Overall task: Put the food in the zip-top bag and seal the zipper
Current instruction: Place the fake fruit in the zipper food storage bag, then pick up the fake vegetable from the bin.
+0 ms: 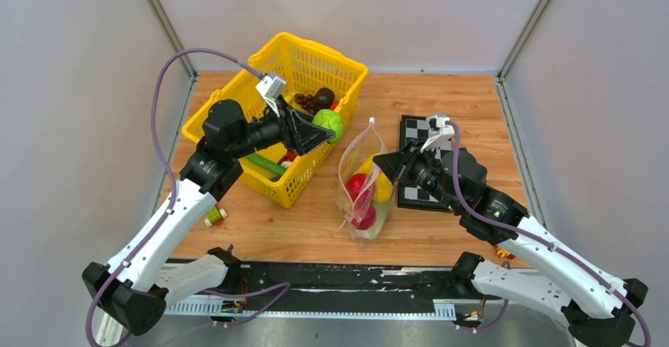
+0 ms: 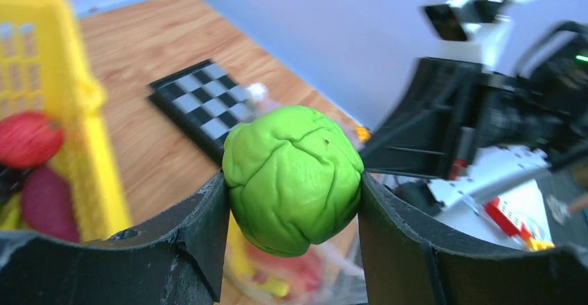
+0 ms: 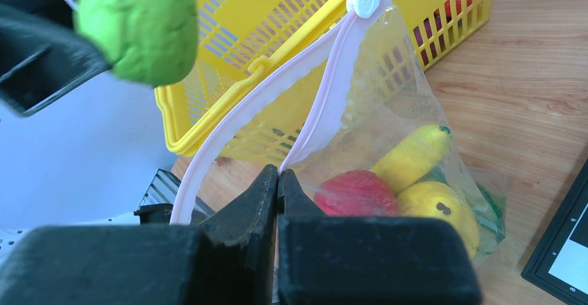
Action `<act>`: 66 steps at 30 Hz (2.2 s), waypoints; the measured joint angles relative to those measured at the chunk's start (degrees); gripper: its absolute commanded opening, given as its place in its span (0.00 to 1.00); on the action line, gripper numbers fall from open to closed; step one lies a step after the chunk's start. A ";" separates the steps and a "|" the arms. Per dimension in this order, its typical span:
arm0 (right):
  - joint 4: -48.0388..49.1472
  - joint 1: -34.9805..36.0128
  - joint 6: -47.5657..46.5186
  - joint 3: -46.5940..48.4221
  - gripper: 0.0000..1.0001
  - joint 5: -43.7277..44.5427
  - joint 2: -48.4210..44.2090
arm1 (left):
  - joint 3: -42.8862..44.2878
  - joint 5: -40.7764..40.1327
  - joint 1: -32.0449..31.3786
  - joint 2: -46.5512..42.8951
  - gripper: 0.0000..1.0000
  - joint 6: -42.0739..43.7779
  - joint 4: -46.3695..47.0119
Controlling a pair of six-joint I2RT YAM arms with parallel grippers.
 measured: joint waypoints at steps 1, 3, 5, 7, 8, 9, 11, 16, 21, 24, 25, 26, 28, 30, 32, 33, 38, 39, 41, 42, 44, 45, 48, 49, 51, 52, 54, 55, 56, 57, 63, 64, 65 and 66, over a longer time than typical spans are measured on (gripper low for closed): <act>0.00 0.00 0.00 0.00 0.00 0.00 0.00 | 0.79 0.72 -1.68 0.00 0.36 0.55 0.46; 0.00 0.00 0.00 0.00 0.00 0.00 0.00 | 1.97 1.64 -4.28 0.00 0.37 1.66 1.09; 0.00 0.00 0.00 0.00 0.00 0.00 0.00 | 3.06 2.54 -6.60 0.04 0.38 3.37 1.18; 0.00 0.00 0.00 0.00 0.00 0.00 0.00 | 3.87 3.04 -8.44 0.31 0.38 5.09 0.90; 0.00 0.00 0.00 0.00 0.00 0.00 0.00 | 4.42 3.34 -9.51 0.61 0.38 6.25 0.52; 0.02 0.00 0.00 0.00 0.00 0.00 0.00 | 4.83 3.45 -10.47 0.98 0.38 7.28 0.15; 0.02 0.00 0.00 0.00 0.00 0.00 0.00 | 5.60 3.48 -12.52 2.08 0.39 9.51 -1.01; 0.02 0.00 0.00 0.00 0.00 0.00 0.00 | 6.32 2.54 -16.22 5.40 0.43 13.77 -4.24; 0.00 0.00 0.00 0.00 0.00 0.02 -0.15 | 7.74 0.13 -17.49 8.11 0.53 17.77 -8.85; -0.07 0.00 0.00 0.00 0.00 0.02 -0.46 | 8.20 -1.44 -17.62 8.79 0.64 19.32 -10.86; -0.11 0.00 0.00 0.00 0.00 0.07 -0.61 | 8.22 -1.92 -17.62 8.96 0.66 19.69 -11.32; -0.17 0.00 0.00 0.00 0.00 0.07 -0.76 | 8.22 -2.49 -17.62 9.14 0.70 20.04 -11.65; -0.22 0.00 0.00 0.00 0.00 0.09 -1.01 | 8.22 -3.43 -17.64 9.49 0.74 20.50 -12.04; -0.24 0.00 0.00 -0.07 0.00 0.09 -1.29 | 8.24 -4.17 -17.64 9.75 0.82 20.81 -12.66; -0.26 0.00 0.00 -0.28 0.00 0.11 -1.55 | 8.33 -4.92 -17.66 10.01 0.88 21.07 -13.05; -0.33 0.00 0.00 -0.35 0.00 0.17 -1.62 | 8.37 -5.11 -17.66 10.05 0.88 21.29 -13.07; -0.31 0.00 0.00 -0.42 0.00 0.24 -1.66 | 8.48 -6.10 -17.68 10.10 0.93 21.20 -12.98; -0.33 0.00 0.00 -0.42 0.00 0.24 -1.66 | 8.48 -6.36 -17.68 10.10 0.93 21.16 -12.98; -0.31 0.00 0.00 -0.42 0.00 0.24 -1.66 | 8.50 -6.73 -17.68 10.10 0.93 21.16 -12.98; -0.33 0.00 0.00 -0.42 0.00 0.24 -1.66 | 8.52 -6.88 -17.68 10.10 0.93 21.16 -12.98; -0.37 0.00 0.00 -0.42 0.00 0.44 -1.66 | 8.52 -7.23 -17.68 10.10 0.93 21.16 -12.96; -0.35 0.00 -0.02 -0.42 0.00 0.48 -1.66 | 8.52 -7.63 -17.68 10.03 0.93 21.16 -12.94; -0.35 0.00 0.00 -0.42 0.00 0.63 -1.66 | 8.52 -9.70 -17.68 9.44 0.94 21.18 -12.96; -0.35 0.00 0.00 -0.42 0.00 0.68 -1.66 | 8.52 -10.67 -17.68 8.96 0.95 21.20 -12.94; -0.39 0.00 -0.02 -0.42 0.00 0.76 -1.66 | 8.41 -13.25 -17.68 7.65 0.99 21.29 -12.90; -0.39 0.00 -0.02 -0.42 0.00 0.90 -1.66 | 8.22 -14.93 -17.68 6.67 1.00 21.35 -12.68; -0.39 0.00 -0.02 -0.42 0.00 1.07 -1.66 | 7.61 -18.86 -17.66 4.48 1.00 21.40 -12.31; -0.39 0.00 -0.02 -0.42 0.00 1.11 -1.66 | 7.17 -20.90 -17.68 3.32 1.00 21.40 -11.96; -0.39 0.00 -0.02 -0.42 0.00 1.09 -1.66 | 6.78 -22.75 -17.68 2.43 1.00 21.42 -11.69; -0.39 0.00 -0.02 -0.42 0.00 1.11 -1.66 | 6.21 -25.16 -17.68 1.44 1.00 21.40 -11.21; -0.39 0.00 -0.02 -0.42 0.00 1.11 -1.66 | 3.52 -44.52 -17.14 -1.57 1.00 18.60 -10.08; -0.39 0.00 -0.02 -0.42 0.00 1.14 -1.66 | 3.21 -47.74 -16.52 -1.60 1.00 17.27 -10.36; -0.39 0.00 -0.02 -0.42 0.00 1.11 -1.66 | 3.04 -50.99 -15.52 -1.51 1.00 15.45 -11.34; -0.39 0.00 -0.02 -0.42 0.00 1.11 -1.66 | 2.93 -52.76 -14.73 -1.42 1.00 14.36 -11.85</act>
